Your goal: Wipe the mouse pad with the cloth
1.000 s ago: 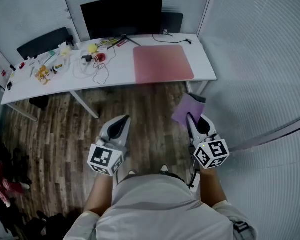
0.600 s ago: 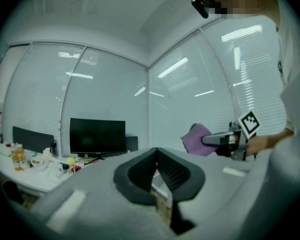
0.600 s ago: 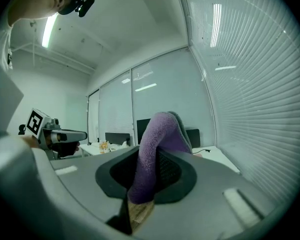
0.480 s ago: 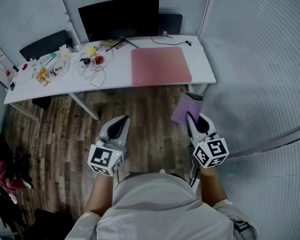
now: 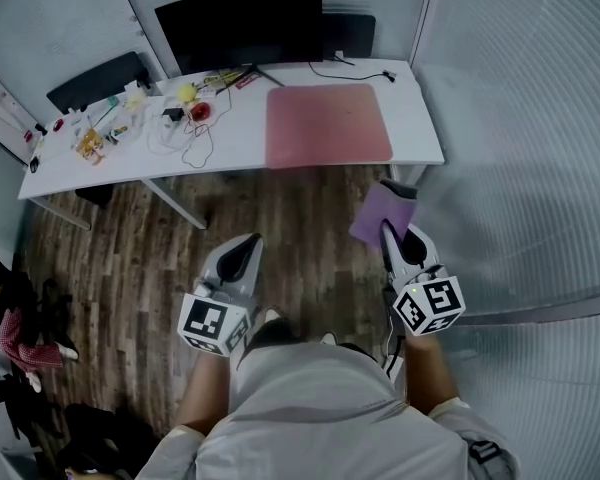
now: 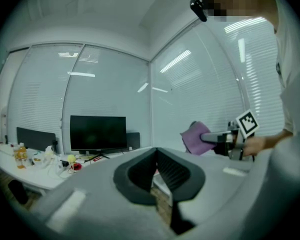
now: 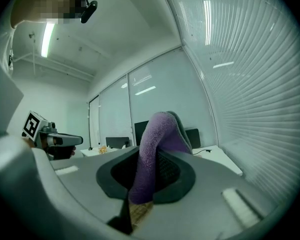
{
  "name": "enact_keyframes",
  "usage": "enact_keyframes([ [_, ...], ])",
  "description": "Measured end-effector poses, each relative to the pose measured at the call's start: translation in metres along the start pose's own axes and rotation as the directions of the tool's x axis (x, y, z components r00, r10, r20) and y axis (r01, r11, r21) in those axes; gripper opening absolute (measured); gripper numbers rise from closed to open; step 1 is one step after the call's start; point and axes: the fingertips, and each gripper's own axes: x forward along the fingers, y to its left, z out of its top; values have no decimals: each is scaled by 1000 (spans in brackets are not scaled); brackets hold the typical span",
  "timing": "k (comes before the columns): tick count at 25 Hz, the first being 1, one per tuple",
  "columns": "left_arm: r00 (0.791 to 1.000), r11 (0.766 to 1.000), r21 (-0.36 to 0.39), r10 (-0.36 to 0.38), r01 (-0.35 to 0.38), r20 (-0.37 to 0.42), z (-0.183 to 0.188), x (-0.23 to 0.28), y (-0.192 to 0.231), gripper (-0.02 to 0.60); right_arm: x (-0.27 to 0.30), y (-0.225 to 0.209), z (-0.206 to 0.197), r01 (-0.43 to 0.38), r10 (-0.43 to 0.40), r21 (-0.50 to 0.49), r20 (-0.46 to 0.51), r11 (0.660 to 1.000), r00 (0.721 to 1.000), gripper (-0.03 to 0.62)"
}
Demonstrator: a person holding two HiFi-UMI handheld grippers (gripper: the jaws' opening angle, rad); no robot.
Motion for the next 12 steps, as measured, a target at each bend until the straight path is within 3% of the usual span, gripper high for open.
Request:
enact_keyframes([
  [7, 1000, 1000, -14, -24, 24, -8, -15, 42, 34, 3, 47, -15, -11, 0, 0, -11, -41, 1000, 999, 52],
  [12, 998, 998, -25, -60, 60, 7, -15, 78, 84, 3, 102, -16, -4, -3, 1, -33, -44, 999, 999, 52],
])
